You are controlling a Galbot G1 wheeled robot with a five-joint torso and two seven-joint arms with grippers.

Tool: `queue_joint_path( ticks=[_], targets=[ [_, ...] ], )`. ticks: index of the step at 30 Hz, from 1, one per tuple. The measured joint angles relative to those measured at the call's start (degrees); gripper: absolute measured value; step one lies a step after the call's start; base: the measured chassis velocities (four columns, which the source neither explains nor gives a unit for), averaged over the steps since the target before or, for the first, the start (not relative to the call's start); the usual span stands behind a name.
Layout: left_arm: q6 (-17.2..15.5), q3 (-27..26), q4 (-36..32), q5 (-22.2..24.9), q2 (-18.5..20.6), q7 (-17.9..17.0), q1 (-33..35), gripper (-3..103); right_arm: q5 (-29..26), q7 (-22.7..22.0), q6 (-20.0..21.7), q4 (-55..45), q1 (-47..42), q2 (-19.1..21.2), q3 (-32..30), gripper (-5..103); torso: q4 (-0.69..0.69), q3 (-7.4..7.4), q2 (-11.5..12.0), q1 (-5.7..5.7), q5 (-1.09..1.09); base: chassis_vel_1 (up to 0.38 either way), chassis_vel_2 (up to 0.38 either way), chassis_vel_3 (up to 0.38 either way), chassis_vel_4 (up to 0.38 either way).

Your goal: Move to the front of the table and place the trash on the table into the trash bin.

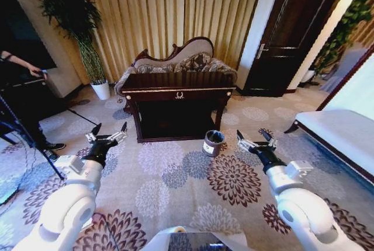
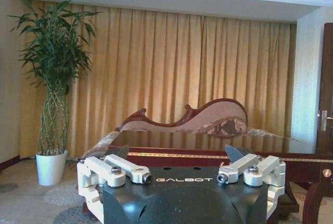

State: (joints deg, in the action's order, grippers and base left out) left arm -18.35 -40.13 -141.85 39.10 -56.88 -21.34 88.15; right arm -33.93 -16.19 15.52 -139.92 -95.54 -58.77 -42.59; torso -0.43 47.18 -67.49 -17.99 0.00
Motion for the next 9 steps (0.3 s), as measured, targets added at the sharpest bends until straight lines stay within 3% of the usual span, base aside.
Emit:
queue_joint_path(
  ticks=[9],
  targets=[
    [0.00,0.00,0.00,0.00,0.01,0.01,0.00,100,-0.02,0.00,0.04,-0.03,0.00,0.00,0.00,100,0.00,0.00,0.00,0.00,0.00,0.000,0.000,0.000,0.000]
  ],
)
